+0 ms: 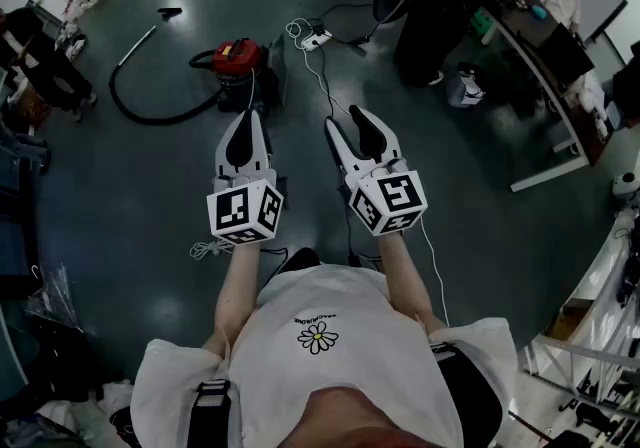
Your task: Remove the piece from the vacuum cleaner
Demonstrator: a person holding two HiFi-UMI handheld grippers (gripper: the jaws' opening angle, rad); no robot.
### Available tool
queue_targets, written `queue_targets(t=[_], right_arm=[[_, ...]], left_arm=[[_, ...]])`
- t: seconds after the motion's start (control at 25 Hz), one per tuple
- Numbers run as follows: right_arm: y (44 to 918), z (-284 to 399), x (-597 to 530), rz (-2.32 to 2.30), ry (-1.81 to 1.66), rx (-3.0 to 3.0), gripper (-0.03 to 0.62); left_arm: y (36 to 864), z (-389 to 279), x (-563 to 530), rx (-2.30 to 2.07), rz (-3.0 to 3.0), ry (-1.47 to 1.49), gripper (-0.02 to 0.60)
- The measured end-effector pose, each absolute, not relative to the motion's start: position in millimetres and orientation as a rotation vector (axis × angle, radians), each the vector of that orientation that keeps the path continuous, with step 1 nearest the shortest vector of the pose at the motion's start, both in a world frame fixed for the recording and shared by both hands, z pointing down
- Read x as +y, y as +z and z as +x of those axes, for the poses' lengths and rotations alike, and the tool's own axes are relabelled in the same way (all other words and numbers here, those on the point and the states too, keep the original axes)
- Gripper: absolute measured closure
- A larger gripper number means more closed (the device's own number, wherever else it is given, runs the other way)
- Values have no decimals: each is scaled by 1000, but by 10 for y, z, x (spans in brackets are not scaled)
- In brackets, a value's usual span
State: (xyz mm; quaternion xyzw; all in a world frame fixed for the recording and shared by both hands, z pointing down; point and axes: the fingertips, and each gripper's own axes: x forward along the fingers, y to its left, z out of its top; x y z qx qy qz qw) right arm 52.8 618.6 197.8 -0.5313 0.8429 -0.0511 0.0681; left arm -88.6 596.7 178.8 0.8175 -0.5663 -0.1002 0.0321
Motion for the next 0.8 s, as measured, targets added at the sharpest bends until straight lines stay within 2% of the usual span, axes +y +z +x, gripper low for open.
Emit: queue_targets(t=[0.16, 0.24, 0.8], right_arm=[[2131, 516, 5979, -1627, -189, 2577, 551], [2194, 438, 5830, -1624, -196, 2605, 580], [2590, 8, 3861, -1583, -381, 2714, 580]], left_arm=[[1789, -920, 5780, -1769, 2522, -306, 575], [1828, -1010, 5648, -1800, 2503, -299, 575], [2244, -1676, 3691, -1887, 2308, -327, 575]])
